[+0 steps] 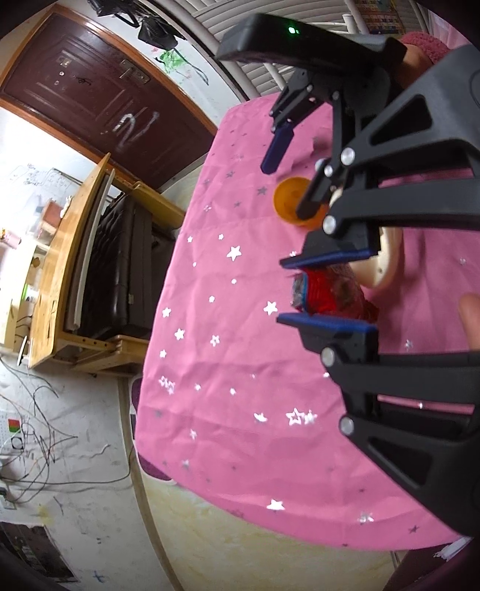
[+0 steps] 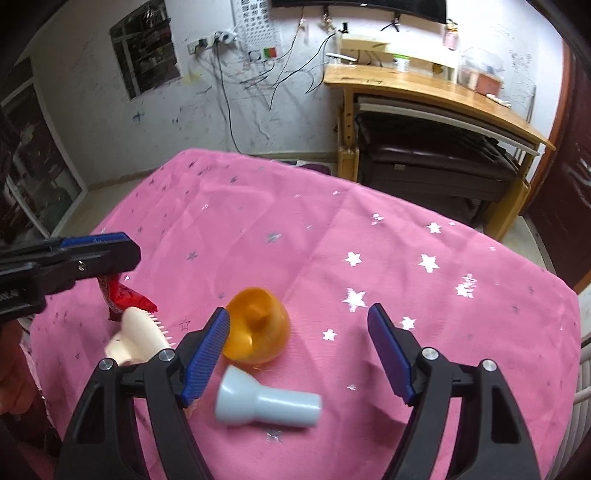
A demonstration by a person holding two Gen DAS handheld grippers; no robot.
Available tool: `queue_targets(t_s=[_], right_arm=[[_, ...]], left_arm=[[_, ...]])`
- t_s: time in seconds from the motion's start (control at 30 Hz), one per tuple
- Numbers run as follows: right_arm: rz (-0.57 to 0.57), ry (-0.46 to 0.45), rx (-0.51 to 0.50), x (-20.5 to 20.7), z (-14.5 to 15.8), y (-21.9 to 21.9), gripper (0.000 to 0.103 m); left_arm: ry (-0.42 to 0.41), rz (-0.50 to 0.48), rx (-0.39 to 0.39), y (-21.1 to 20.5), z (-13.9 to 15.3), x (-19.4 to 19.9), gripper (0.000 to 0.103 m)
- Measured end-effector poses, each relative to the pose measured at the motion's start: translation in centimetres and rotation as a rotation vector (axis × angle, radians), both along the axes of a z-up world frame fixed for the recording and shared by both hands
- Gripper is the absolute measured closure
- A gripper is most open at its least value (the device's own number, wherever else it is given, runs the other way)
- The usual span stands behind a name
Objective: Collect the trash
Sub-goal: 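Grasp the red packet with the left gripper while the right gripper grasps the orange cup, then carry both items over the yellow bin and open both grippers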
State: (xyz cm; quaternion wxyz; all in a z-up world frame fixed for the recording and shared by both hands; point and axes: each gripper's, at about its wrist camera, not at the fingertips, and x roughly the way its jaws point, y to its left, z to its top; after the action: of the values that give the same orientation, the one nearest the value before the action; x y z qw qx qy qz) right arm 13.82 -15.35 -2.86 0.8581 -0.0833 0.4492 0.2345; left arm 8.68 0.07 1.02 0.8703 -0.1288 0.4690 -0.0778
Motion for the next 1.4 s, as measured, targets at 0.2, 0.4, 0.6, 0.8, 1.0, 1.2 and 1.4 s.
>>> queue_targets(t_s=[0.2,0.4,0.6,0.8,1.0,1.2,1.4], right_arm=[[0.014,-0.025,-0.057,-0.2,-0.8,2.0,0.032],[0.041,-0.069,-0.092,-0.7,-0.5,3.8,0.055],[0.079,-0.115,-0.123,-1.4,-0.2,5.6,0.097],[0.053,-0.109,-0.083,-1.3,0.1,5.0,0.098],[0.019,-0.132,-0.037,-2.2,1.5,3.5,0.098],[-0.034,-0.161,-0.002,-3.4,2.8,0.4,0.098],[-0.117,-0.2,0.055,-5.2,4.4,-4.5,0.098]], left_arm=[[0.016,0.015,-0.021,1.1,-0.6,-0.2,0.081],[0.03,0.031,-0.044,2.1,-1.1,-0.3,0.081],[0.029,0.041,-0.049,2.6,-1.1,-0.7,0.081],[0.021,0.049,-0.044,3.0,-0.8,-1.1,0.081],[0.001,0.046,-0.033,2.3,0.3,-1.6,0.081],[-0.02,0.009,-0.011,-0.2,1.4,-2.0,0.081],[-0.039,-0.052,0.01,-4.3,2.6,-2.3,0.081]])
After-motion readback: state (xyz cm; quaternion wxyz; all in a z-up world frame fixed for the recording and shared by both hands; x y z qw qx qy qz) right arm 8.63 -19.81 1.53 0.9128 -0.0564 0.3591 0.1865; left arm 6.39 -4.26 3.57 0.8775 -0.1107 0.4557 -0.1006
